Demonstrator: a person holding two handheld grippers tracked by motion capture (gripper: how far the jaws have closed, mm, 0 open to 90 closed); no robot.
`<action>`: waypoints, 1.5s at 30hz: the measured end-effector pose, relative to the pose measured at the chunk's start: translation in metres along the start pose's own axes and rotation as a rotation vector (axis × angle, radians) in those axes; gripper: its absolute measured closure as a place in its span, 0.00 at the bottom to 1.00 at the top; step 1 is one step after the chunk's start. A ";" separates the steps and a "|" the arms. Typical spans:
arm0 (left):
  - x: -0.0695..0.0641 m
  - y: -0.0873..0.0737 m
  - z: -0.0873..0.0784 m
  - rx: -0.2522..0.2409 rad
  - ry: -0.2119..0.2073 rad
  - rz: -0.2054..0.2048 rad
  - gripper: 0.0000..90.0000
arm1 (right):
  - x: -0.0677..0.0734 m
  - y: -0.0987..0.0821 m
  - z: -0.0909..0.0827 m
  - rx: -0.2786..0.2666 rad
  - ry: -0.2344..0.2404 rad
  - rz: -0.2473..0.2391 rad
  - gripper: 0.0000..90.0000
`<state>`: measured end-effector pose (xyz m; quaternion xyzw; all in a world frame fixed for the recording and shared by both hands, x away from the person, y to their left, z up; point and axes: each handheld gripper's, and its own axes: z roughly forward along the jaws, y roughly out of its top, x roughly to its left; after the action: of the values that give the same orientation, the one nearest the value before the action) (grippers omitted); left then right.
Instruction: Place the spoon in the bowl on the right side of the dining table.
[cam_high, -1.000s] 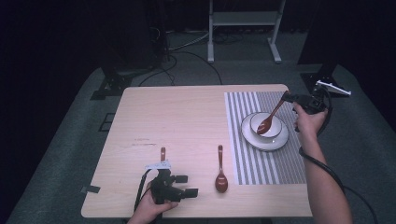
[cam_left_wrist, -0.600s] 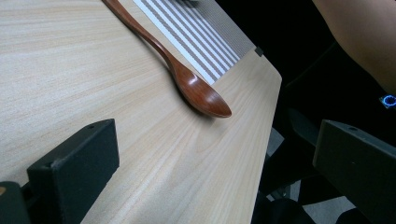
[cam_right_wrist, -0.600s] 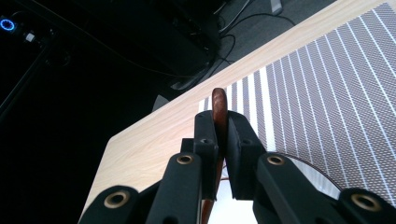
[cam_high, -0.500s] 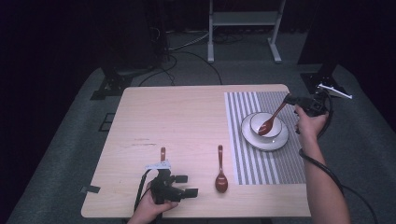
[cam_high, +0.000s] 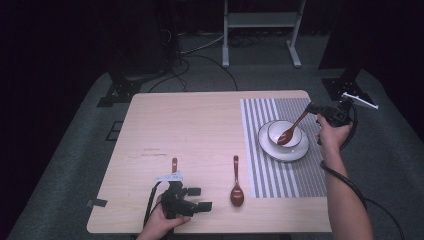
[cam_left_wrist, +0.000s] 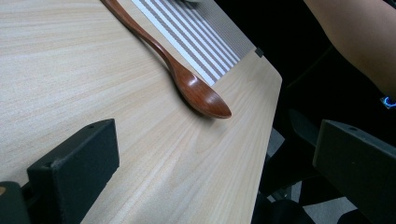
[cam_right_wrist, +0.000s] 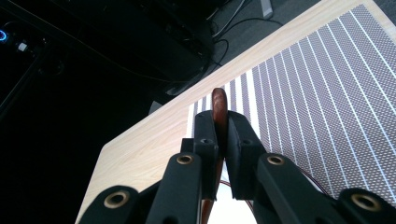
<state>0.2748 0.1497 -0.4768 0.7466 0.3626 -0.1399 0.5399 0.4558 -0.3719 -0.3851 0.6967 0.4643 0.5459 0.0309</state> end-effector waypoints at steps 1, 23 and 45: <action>0.000 0.000 0.000 0.000 0.000 0.000 0.00 | -0.001 -0.001 0.000 -0.001 -0.001 0.001 0.92; 0.002 0.001 0.001 -0.002 -0.001 -0.006 0.00 | -0.018 -0.008 0.007 0.030 -0.018 0.010 0.87; 0.003 0.000 0.002 0.004 -0.001 -0.012 0.00 | -0.022 -0.020 0.006 0.097 -0.001 -0.033 0.73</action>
<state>0.2773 0.1490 -0.4799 0.7456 0.3663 -0.1443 0.5377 0.4491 -0.3724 -0.4144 0.6898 0.5016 0.5220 0.0064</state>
